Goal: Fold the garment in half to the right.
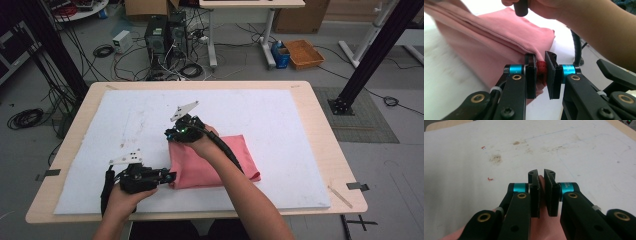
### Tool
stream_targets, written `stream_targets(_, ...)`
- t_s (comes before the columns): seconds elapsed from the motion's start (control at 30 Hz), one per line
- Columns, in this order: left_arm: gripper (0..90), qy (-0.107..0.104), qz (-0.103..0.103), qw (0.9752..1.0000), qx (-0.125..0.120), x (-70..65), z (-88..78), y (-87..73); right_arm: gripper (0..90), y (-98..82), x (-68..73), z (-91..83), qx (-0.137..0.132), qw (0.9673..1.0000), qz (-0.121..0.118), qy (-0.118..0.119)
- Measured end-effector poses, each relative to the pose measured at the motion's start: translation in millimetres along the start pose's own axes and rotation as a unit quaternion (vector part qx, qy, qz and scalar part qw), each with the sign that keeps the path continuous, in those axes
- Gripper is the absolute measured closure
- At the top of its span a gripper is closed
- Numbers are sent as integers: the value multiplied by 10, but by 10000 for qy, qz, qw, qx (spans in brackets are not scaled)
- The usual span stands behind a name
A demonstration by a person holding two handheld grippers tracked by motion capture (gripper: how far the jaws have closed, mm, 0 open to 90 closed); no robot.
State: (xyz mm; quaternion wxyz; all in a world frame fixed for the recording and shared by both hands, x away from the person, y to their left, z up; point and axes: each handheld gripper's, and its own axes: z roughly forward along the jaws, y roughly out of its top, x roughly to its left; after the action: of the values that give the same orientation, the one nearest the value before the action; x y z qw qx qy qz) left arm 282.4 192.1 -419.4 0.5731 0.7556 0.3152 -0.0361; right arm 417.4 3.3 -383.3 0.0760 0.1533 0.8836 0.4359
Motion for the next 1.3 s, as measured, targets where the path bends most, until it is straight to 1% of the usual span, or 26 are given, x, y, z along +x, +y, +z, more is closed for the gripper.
stream_targets(0.23,799,-189,136,9997,108,-59,246,177,843,-71,-89,-248,-56,9998,39,-188)
stream_targets(0.4,799,-287,226,9990,258,-110,430,306,843,-168,-160,-418,-76,9993,125,-336)
stream_targets(0.5,799,-325,287,9984,375,-128,548,356,843,-239,-201,-492,-88,9991,190,-381)
stream_targets(0.73,798,-403,286,9975,509,-149,798,407,843,-398,-282,-636,-105,9981,335,-506)
stream_targets(0.9,799,-458,290,9968,585,-174,954,445,843,-504,-341,-743,-48,9971,434,-624)
stream_targets(1.0,799,-487,298,9963,646,-190,1043,467,843,-560,-369,-803,-43,9964,487,-695)
stream_targets(1.13,799,-532,337,9952,750,-206,1158,495,843,-634,-403,-872,-1,9959,476,-765)
stream_targets(1.3,798,-560,335,9944,833,-213,1285,506,843,-742,-445,-958,51,9945,579,-872)
